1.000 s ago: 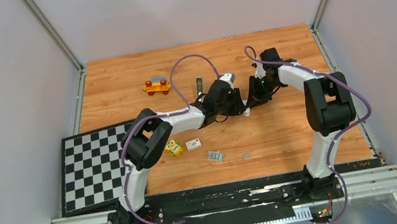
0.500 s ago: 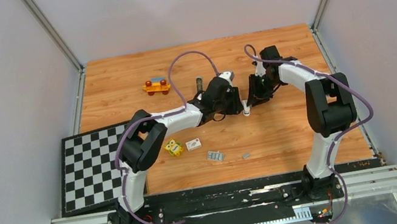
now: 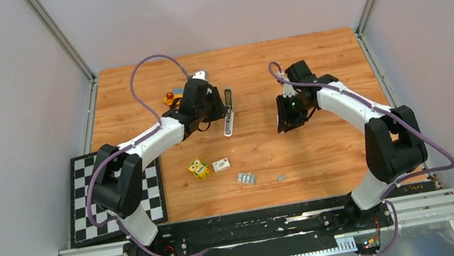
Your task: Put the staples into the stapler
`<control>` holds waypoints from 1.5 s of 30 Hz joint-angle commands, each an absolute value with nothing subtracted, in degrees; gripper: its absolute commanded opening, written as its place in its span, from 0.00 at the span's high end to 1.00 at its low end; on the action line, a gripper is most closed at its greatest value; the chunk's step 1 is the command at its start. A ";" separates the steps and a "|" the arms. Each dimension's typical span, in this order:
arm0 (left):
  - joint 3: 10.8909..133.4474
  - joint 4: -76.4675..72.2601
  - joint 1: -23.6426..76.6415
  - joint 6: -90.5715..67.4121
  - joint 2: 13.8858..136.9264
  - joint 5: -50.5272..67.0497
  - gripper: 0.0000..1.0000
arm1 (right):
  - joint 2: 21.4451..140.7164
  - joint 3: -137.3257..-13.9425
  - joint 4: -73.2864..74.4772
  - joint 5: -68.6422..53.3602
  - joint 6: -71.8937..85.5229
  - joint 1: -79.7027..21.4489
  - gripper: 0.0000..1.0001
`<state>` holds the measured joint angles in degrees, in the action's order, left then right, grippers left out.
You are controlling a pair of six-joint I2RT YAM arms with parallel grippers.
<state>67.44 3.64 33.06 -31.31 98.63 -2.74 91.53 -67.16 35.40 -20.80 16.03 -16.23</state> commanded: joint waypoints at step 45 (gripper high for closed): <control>60.17 -3.78 32.49 -32.85 107.63 6.67 0.60 | 80.66 -44.38 39.20 3.58 80.60 -43.79 0.64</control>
